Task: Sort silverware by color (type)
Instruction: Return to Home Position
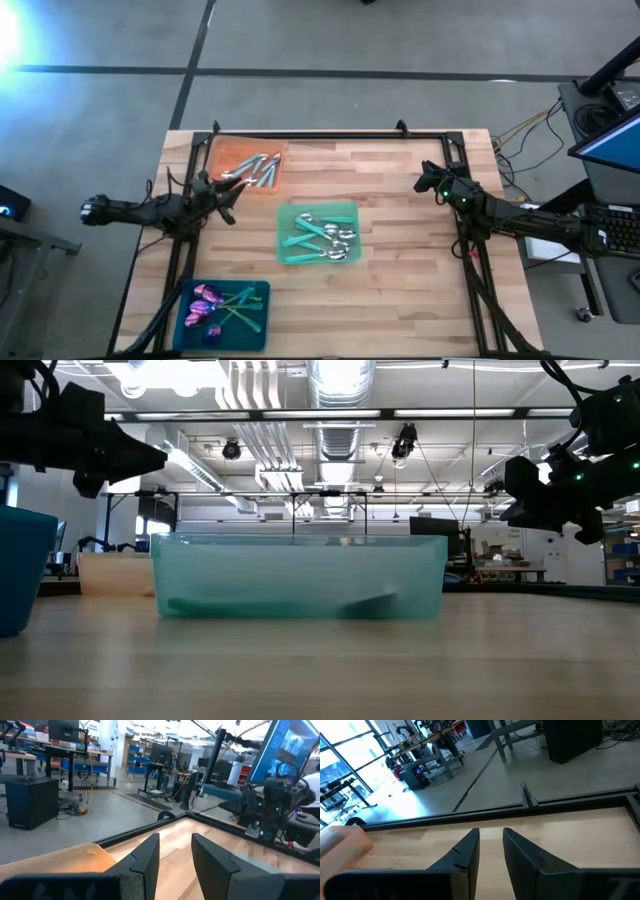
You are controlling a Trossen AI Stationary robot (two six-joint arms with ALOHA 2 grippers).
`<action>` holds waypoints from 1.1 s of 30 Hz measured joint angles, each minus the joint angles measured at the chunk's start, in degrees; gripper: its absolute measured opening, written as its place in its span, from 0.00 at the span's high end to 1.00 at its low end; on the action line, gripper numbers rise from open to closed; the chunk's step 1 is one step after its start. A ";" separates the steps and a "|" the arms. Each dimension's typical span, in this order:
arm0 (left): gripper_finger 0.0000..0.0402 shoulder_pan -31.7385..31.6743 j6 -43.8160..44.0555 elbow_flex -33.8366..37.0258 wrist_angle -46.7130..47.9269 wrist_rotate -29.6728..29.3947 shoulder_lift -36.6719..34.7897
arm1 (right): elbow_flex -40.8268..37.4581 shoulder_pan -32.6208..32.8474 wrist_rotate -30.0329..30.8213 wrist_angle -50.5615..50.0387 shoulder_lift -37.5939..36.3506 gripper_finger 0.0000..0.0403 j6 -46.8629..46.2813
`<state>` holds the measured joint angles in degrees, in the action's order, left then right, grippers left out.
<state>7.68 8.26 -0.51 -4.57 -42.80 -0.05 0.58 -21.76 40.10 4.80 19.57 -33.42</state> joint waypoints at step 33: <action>0.76 -0.02 0.00 -0.65 -0.07 -0.13 4.39 | 0.00 0.00 0.00 0.02 0.07 0.83 0.00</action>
<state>7.67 8.26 -1.16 -4.64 -42.93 4.34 0.58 -21.76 40.10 4.82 19.65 -33.42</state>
